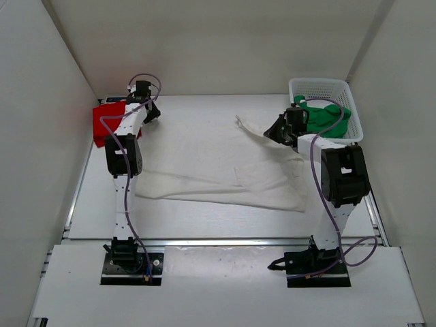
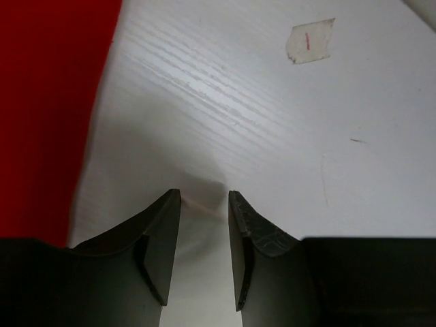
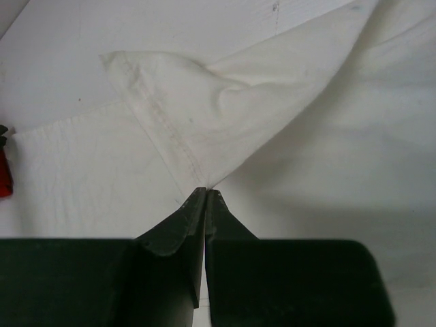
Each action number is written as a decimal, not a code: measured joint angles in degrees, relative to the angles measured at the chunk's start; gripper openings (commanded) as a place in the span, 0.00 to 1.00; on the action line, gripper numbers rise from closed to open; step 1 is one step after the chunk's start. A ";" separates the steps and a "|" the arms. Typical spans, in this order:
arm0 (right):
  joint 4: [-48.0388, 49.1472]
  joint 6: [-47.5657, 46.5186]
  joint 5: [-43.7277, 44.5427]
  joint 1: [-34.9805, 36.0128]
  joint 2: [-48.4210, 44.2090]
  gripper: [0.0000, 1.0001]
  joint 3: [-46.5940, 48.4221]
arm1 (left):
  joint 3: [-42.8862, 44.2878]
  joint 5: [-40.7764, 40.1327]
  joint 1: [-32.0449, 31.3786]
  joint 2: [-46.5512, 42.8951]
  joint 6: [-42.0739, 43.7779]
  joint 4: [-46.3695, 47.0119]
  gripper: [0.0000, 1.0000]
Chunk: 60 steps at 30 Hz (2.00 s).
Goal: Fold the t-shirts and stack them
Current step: Grap the side of the flattened tshirt furthest away from the robot with both arms
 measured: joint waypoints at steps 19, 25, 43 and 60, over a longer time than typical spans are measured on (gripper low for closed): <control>2.38 0.04 -2.01 -1.11 -2.34 0.00 -4.13 | 0.28 -3.39 -0.31 -0.20 0.96 -4.44 0.29; 2.64 -0.20 -2.40 -1.05 -2.84 0.00 -4.13 | 0.28 -3.69 -0.42 -0.20 0.52 -4.68 0.00; 0.17 -0.98 -2.25 -1.07 -24.83 0.00 -17.49 | -31.32 -7.04 -3.15 -24.87 3.63 2.75 0.00; -12.57 -1.25 -10.91 -7.15 -54.62 0.00 -31.36 | -61.81 -6.54 -0.35 -52.54 5.07 14.93 0.00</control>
